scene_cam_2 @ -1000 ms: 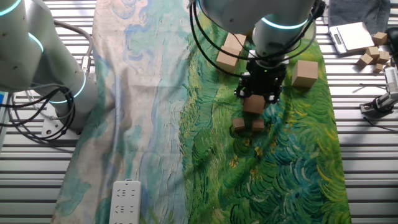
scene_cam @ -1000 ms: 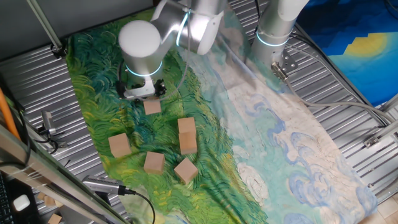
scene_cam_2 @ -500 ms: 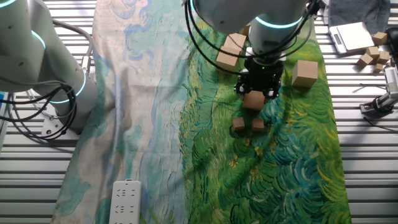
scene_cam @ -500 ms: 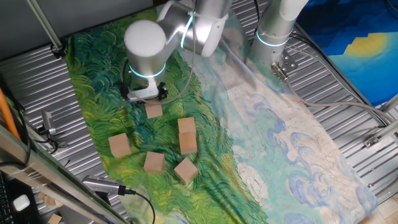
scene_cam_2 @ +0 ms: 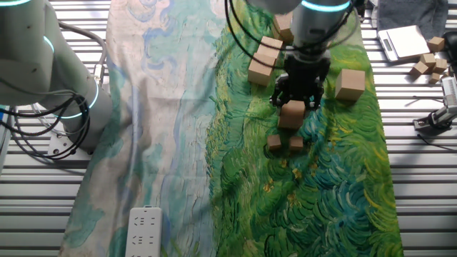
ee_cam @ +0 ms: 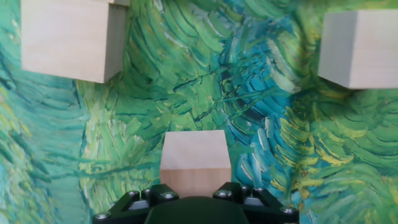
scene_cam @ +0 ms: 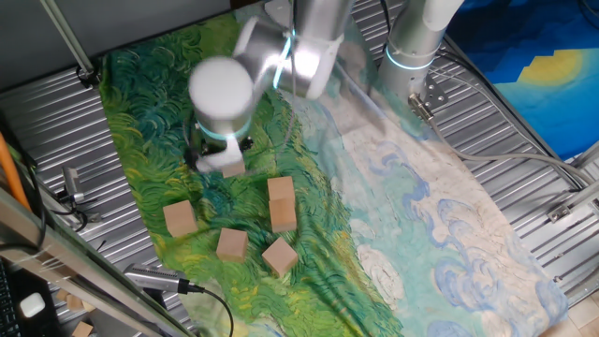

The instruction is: Stack the blocks into a pyramid shape

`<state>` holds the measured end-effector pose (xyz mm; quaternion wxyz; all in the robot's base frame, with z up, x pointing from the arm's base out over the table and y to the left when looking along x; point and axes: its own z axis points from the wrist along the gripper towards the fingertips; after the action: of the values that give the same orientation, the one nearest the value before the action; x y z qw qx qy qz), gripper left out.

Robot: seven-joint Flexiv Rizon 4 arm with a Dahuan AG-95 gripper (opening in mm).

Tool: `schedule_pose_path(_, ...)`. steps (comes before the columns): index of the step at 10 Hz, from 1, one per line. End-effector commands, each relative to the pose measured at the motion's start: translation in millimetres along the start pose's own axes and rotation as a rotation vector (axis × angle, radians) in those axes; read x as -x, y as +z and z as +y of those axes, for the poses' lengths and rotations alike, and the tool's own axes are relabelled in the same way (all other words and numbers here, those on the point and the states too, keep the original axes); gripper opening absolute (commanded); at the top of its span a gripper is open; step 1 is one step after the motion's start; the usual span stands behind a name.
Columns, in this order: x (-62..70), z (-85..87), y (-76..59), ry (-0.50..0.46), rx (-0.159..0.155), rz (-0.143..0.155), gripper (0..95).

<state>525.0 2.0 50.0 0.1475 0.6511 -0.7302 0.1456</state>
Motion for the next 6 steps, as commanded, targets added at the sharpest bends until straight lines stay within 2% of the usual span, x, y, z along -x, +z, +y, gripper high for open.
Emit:
schedule_pose_path(1,-3.1,0.4,-0.4,-0.028,-0.030,0.060,0.0)
schedule_pose_path(4,-3.7,0.5,-0.1,-0.080,-0.087,0.052,0.0)
schedule_pose_path(6,-3.7,0.5,0.0,-0.093,-0.107,0.047,0.0)
